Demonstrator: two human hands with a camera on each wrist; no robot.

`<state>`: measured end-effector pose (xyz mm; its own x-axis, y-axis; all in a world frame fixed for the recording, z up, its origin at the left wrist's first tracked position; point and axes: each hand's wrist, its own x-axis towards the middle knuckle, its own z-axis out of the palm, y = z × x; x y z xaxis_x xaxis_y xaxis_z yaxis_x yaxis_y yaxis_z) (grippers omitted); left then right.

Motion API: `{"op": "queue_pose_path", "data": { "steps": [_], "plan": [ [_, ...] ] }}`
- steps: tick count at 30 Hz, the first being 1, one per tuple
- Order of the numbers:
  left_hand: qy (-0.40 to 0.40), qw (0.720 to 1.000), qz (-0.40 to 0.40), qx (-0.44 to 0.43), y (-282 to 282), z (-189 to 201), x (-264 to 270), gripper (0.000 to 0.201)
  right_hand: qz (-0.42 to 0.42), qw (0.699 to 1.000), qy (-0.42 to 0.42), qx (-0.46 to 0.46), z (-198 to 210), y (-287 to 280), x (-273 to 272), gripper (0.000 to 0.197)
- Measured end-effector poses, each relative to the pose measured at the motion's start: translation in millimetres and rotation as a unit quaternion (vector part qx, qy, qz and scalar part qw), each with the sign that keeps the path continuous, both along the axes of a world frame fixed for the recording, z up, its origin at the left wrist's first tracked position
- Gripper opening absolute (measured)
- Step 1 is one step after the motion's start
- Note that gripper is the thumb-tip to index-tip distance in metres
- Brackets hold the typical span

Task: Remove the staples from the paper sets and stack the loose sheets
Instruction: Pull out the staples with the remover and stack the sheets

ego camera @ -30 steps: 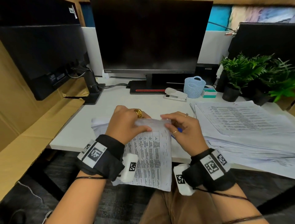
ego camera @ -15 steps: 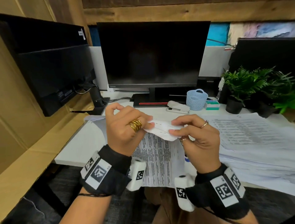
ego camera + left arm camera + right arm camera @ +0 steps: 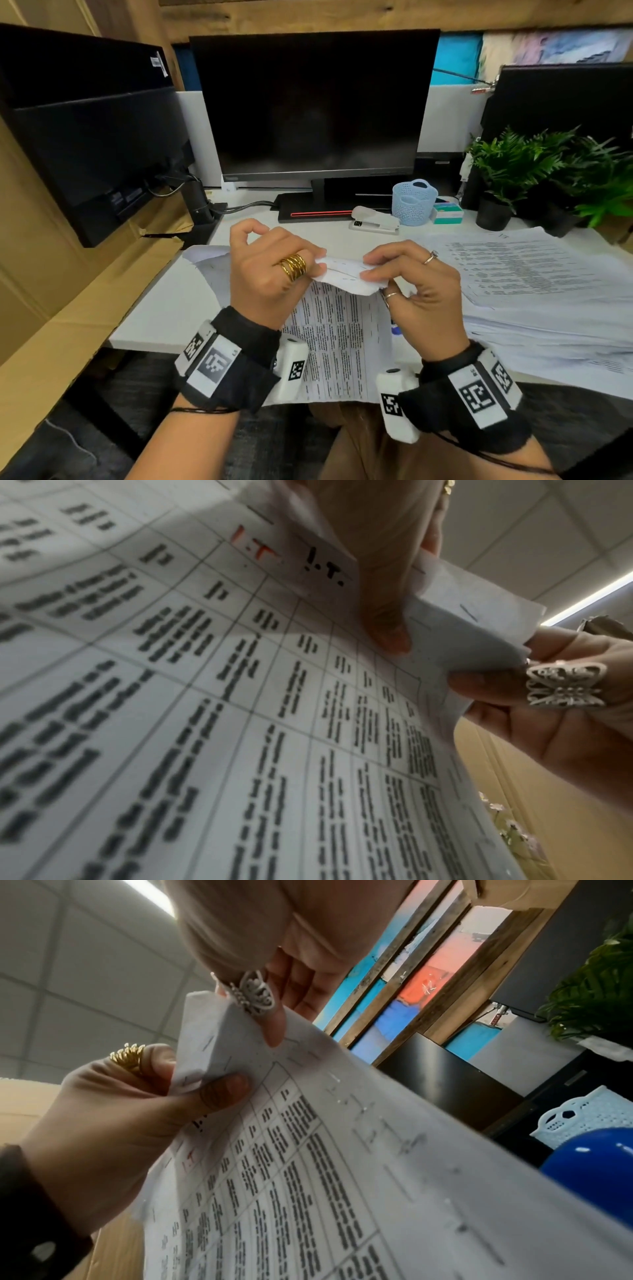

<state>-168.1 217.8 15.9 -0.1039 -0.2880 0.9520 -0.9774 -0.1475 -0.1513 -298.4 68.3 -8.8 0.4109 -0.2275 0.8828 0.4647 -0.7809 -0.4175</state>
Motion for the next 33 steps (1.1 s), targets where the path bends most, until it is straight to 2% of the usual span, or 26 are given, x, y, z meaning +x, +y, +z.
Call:
{"op": "queue_pose_path", "data": {
  "steps": [3,6,9,11,13,14,16,17,18,19,20,21,22,25,29,32,33],
  "plan": [
    [0.012,1.0,-0.01,0.011,0,-5,-1,0.019,-0.005,1.0,0.026,-0.011,-2,1,0,0.028],
    [0.087,0.993,0.013,0.077,-1,-4,-3,0.009,0.003,0.998,0.062,0.027,-4,1,2,0.014],
    [0.186,0.963,0.068,0.184,-3,-2,-4,0.042,0.011,0.986,0.11,0.128,-7,-1,6,0.015],
    [0.228,0.939,0.103,0.235,-4,-3,-4,0.046,0.023,0.973,0.141,0.18,-9,0,10,0.024],
    [0.261,0.917,0.135,0.271,-5,-6,-1,0.047,0.023,0.961,0.175,0.212,-7,-3,15,0.019],
    [0.267,0.908,0.151,0.285,-5,-8,1,0.049,0.01,0.953,0.196,0.232,-4,-8,19,0.014],
    [0.281,0.896,0.17,0.299,-4,-9,4,0.053,-0.088,0.93,0.272,0.23,-2,-29,33,0.021],
    [0.287,0.892,0.176,0.302,-3,-10,5,0.053,-0.156,0.907,0.341,0.194,-1,-43,41,0.028],
    [0.292,0.889,0.179,0.305,-3,-10,6,0.053,-0.206,0.868,0.427,0.149,-3,-54,48,0.035],
    [0.296,0.886,0.179,0.309,-2,-10,6,0.053,-0.237,0.814,0.52,0.103,-5,-61,56,0.044],
    [0.302,0.884,0.178,0.31,-2,-10,6,0.054,-0.248,0.761,0.597,0.062,-9,-65,63,0.053],
    [0.309,0.882,0.176,0.31,-2,-10,7,0.053,-0.245,0.722,0.646,0.032,-14,-67,69,0.06],
    [0.315,0.88,0.172,0.31,-2,-11,7,0.051,-0.234,0.702,0.672,0.024,-16,-68,74,0.064],
    [0.321,0.882,0.154,0.308,-2,-13,5,0.039,-0.205,0.69,0.693,0.04,-19,-64,85,0.064],
    [0.32,0.88,0.155,0.316,-4,-14,4,0.034,-0.177,0.677,0.714,0.019,-22,-53,86,0.044],
    [0.318,0.874,0.176,0.323,-6,-15,3,0.04,-0.167,0.694,0.698,0.056,-21,-50,79,0.034],
    [0.316,0.873,0.181,0.325,-6,-15,2,0.041,-0.163,0.709,0.679,0.103,-21,-53,77,0.041]
  ]
}}
